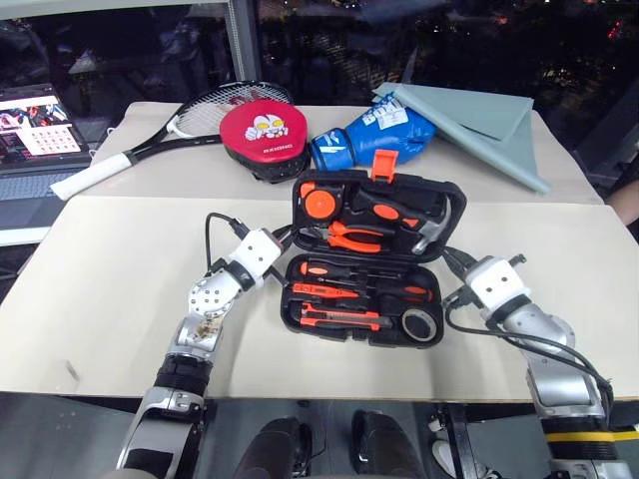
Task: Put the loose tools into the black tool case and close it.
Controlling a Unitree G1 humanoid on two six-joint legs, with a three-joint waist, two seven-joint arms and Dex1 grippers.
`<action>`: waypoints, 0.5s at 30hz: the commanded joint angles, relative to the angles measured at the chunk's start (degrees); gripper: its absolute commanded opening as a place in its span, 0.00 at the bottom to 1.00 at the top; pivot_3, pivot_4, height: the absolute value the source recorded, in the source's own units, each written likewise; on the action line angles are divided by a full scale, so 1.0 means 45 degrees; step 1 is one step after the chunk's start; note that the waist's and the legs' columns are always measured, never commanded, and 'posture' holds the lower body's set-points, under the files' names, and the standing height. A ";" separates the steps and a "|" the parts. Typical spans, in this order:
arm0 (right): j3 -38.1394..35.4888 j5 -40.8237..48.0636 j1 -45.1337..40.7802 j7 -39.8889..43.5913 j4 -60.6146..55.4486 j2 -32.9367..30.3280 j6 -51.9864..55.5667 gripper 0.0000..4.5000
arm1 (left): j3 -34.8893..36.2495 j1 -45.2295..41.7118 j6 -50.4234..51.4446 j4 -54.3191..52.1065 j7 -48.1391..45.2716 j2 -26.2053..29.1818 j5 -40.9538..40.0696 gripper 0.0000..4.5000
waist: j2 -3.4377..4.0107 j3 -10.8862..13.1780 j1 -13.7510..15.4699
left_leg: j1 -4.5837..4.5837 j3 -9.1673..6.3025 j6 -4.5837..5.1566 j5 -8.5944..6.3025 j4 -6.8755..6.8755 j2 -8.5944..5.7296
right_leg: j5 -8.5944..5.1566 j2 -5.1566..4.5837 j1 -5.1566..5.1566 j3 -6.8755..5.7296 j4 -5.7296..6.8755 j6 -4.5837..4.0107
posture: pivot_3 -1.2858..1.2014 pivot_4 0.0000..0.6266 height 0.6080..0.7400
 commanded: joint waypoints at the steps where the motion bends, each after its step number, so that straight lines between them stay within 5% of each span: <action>1: 0.0355 -0.1098 0.0382 -0.0661 -0.0520 -0.0317 -0.2241 0.00 | 0.0006 0.0069 -0.1063 0.0070 0.0776 0.0323 0.0510 0.01 | 0.0000 -0.0001 -0.0035 | 0.0009 0.0005 0.0000 0.0000 -0.0002 0.0003 | -0.0001 0.0006 0.0003 0.0016 0.0003 -0.0001 | 0.52 0.24 0.94; 15: 0.0968 -0.2752 0.1054 -0.1891 0.0982 -0.1346 -0.4396 0.00 | -0.0231 0.0036 -0.1291 0.0577 0.1093 0.0503 0.0529 0.01 | -0.0002 -0.0008 -0.0117 | 0.0341 0.0073 0.0034 -0.0028 -0.0114 0.0036 | -0.0020 0.0028 0.0274 0.0083 -0.0046 0.0003 | 0.52 0.24 0.94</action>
